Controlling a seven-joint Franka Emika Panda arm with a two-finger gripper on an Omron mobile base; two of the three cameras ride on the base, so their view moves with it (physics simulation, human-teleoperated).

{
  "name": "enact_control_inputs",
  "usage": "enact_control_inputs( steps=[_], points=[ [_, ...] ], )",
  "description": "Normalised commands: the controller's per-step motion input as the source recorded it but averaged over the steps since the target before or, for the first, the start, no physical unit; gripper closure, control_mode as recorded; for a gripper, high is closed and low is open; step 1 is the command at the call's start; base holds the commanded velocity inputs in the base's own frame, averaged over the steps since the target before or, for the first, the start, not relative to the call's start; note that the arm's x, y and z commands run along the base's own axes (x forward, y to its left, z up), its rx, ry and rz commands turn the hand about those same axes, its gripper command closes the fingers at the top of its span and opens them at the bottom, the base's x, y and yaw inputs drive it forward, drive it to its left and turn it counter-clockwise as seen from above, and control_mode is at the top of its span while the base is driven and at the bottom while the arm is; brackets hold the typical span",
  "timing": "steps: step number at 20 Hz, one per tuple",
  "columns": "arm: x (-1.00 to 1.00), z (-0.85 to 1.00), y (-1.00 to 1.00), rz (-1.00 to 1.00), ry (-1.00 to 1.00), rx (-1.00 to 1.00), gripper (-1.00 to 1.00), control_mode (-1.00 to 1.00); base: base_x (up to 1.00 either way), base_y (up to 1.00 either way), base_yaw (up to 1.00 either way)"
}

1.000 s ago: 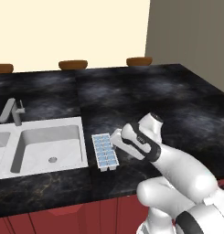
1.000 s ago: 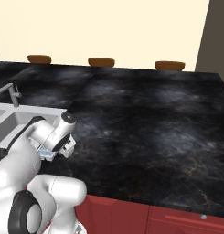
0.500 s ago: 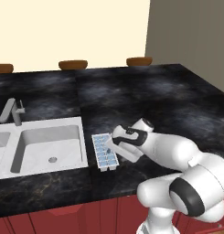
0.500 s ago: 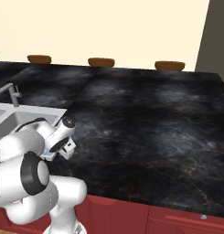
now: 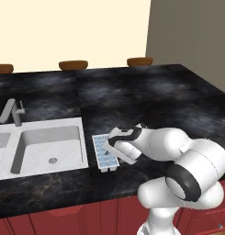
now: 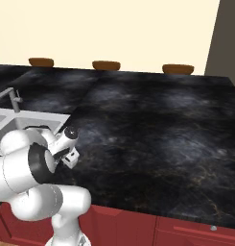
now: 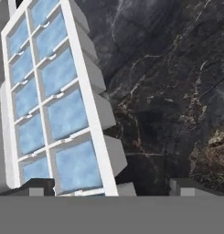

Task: The ice cube tray has been filled with water. Take the tray and place it in the freezer to make ice. Close the freezer door after placing the tray.

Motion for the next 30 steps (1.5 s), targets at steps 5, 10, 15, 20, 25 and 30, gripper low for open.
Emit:
enact_control_inputs(
  steps=[5,10,15,20,25,30],
  points=[
    [0.17,-0.21,0.15,0.0,-0.07,0.0,-1.0,-1.0,0.0,0.0,0.0],
    [0.09,-0.3,0.14,0.0,-0.09,0.0,-1.0,-1.0,0.0,0.0,0.0],
    [0.0,-0.49,0.01,0.0,-0.16,0.0,-1.0,-1.0,0.0,0.0,0.0],
    [-0.01,-0.64,0.0,0.01,-0.12,0.0,-1.0,-1.0,0.0,0.0,0.0],
    [-0.02,-0.78,0.0,0.03,-0.01,0.0,-1.0,-1.0,0.0,0.0,0.0],
    [0.07,-0.64,0.05,0.05,0.0,0.0,1.0,-1.0,0.0,0.0,0.0]
  ],
)
